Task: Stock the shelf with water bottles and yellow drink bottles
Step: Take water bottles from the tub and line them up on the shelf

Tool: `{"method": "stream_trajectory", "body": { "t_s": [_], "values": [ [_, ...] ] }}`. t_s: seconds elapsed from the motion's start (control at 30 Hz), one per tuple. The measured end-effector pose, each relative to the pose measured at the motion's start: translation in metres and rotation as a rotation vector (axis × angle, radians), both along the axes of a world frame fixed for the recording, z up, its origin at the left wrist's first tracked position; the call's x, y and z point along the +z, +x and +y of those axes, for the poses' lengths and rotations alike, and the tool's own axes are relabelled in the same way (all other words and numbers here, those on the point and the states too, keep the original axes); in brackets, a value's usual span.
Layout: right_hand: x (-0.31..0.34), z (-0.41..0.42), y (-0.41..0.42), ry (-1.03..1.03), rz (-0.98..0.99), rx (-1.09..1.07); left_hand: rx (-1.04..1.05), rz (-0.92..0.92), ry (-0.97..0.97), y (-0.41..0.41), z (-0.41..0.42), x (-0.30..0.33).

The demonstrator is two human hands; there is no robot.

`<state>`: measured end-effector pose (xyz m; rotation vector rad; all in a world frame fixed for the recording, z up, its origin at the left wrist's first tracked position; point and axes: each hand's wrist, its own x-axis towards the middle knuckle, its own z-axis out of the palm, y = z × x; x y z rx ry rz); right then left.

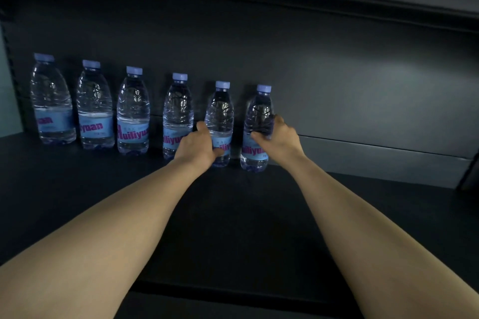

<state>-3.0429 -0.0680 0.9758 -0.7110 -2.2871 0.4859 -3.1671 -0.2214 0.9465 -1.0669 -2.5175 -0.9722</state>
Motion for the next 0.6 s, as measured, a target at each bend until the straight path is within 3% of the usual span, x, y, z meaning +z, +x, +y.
{"method": "stream_trajectory", "body": {
  "t_s": [0.33,0.47,0.6],
  "values": [
    [0.001,-0.009,0.005,0.028,-0.075,-0.045,-0.009,-0.003,-0.050,0.002,-0.007,0.004],
    [0.002,-0.020,0.013,0.173,-0.121,-0.140,-0.012,-0.017,-0.062,0.008,-0.018,0.011],
    [0.002,-0.047,0.030,0.364,-0.165,-0.215,-0.036,0.086,-0.069,0.021,-0.040,0.017]
  ]
}}
